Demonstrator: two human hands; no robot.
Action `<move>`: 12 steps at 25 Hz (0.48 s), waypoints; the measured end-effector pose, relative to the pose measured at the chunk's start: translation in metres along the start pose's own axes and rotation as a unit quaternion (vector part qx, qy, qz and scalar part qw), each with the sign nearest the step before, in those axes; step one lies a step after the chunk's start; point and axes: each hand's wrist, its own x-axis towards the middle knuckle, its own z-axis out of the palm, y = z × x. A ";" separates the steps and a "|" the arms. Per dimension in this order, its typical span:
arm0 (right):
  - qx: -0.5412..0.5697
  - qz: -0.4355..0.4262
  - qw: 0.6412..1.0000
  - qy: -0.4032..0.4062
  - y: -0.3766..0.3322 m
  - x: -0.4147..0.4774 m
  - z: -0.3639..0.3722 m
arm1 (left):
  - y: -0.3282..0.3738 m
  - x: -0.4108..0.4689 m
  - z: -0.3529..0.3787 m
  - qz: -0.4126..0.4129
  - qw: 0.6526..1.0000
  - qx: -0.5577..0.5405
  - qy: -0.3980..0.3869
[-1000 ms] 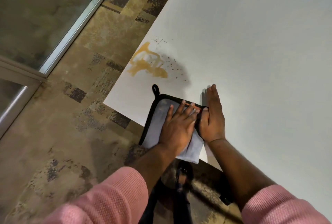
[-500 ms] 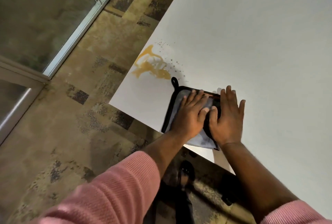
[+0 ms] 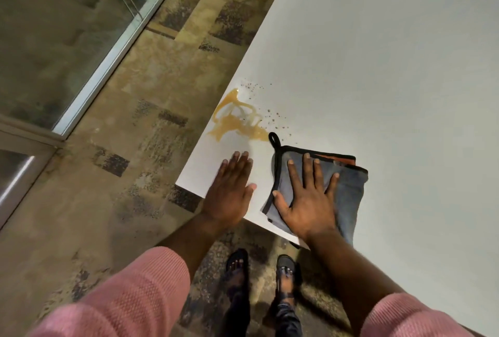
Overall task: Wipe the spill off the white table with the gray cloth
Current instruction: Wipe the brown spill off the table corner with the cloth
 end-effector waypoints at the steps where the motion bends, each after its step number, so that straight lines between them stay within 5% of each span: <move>1: 0.002 0.003 1.000 0.006 -0.001 0.000 0.002 | 0.000 0.000 0.002 0.029 0.999 0.013 -0.022; 12: 0.024 0.017 1.000 0.011 -0.014 -0.028 0.013 | -0.027 0.010 -0.011 0.130 0.982 0.105 -0.088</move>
